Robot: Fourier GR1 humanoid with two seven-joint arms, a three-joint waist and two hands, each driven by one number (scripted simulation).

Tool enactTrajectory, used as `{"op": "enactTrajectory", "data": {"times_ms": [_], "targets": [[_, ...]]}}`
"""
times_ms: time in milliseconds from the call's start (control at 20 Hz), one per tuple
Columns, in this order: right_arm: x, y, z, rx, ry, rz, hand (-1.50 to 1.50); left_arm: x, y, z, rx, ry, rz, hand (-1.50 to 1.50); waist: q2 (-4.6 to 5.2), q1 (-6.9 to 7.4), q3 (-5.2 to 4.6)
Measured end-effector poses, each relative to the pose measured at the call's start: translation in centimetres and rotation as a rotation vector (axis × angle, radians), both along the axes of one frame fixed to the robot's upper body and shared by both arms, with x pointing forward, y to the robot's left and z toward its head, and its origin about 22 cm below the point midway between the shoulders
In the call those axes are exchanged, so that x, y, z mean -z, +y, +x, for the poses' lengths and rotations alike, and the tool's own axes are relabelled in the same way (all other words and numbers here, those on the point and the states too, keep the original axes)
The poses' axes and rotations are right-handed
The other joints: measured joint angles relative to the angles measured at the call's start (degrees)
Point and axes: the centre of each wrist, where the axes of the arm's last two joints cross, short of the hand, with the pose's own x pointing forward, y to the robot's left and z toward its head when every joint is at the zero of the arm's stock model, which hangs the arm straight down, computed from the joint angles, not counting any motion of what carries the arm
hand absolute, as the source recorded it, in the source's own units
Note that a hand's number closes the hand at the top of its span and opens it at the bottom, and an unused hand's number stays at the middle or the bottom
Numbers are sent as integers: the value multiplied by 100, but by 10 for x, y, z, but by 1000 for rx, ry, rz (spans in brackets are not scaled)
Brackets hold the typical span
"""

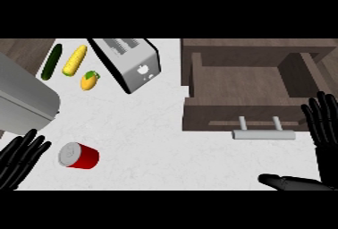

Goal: Pick up the can, place it into the drawer and close the drawer

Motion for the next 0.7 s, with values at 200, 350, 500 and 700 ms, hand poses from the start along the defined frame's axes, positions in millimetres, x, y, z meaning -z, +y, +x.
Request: {"op": "enactTrajectory", "data": {"times_ms": [200,350,500,700], "targets": [[5,-4,-5,0,9,-3,-150,-5,9,-1,-20,29,-25,-150,4,-14,2],[8,-10,-14,3,10,0,-150,-6,14,-1,-41,40,-24,-150,4,-24,2],[12,-15,-19,4,13,-2,-150,-3,18,-1,-59,56,-23,-150,4,-27,1],[13,-19,-20,4,8,-4,-150,5,14,11,-75,69,-22,-150,7,-34,2]]}}
